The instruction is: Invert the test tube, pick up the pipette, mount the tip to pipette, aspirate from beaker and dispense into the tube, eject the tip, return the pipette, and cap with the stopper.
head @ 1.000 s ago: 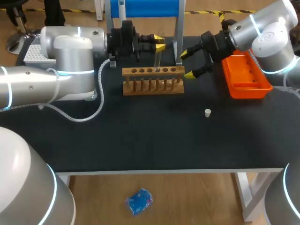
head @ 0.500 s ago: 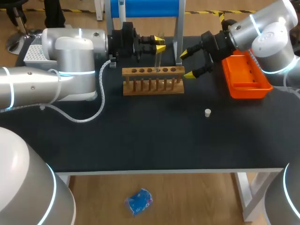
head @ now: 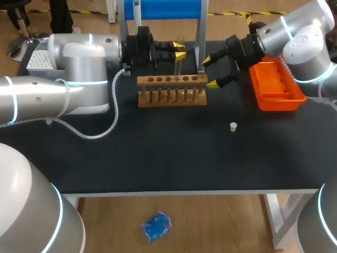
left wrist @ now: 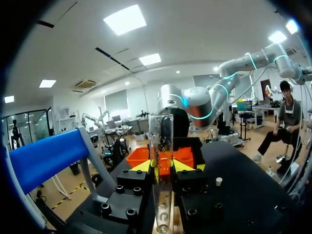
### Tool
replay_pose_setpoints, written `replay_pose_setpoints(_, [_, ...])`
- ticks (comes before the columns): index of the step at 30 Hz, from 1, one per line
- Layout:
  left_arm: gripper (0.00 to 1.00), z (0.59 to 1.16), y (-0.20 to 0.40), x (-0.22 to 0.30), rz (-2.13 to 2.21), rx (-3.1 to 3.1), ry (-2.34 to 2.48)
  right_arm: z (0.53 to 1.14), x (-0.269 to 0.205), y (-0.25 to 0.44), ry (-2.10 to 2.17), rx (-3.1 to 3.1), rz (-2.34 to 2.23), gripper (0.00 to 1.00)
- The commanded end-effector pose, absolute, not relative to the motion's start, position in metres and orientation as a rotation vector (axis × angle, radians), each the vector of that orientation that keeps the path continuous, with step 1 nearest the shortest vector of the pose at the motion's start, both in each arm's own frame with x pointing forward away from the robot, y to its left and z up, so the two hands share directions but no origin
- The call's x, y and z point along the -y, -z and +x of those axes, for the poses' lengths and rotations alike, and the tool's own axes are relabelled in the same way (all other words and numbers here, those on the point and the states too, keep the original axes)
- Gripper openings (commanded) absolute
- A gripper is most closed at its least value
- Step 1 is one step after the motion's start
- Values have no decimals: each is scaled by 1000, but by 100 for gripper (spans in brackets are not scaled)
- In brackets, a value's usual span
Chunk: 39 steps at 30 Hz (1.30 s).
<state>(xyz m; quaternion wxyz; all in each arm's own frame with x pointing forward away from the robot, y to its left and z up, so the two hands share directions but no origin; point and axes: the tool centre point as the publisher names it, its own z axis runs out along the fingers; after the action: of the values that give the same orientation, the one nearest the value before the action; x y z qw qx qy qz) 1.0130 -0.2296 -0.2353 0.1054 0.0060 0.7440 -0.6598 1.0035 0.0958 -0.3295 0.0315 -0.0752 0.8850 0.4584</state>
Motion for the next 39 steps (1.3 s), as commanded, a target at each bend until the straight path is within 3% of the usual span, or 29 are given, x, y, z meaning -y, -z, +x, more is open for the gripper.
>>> replay_pose_setpoints(1, [0, 1018, 240, 231, 24, -2194, 1955, 1005, -95, 330, -1413, -2728, -236, 100])
replay_pose_setpoints(39, [0, 1027, 278, 228, -75, -2244, 1980, 1005, -95, 330, -1413, -2728, -236, 100])
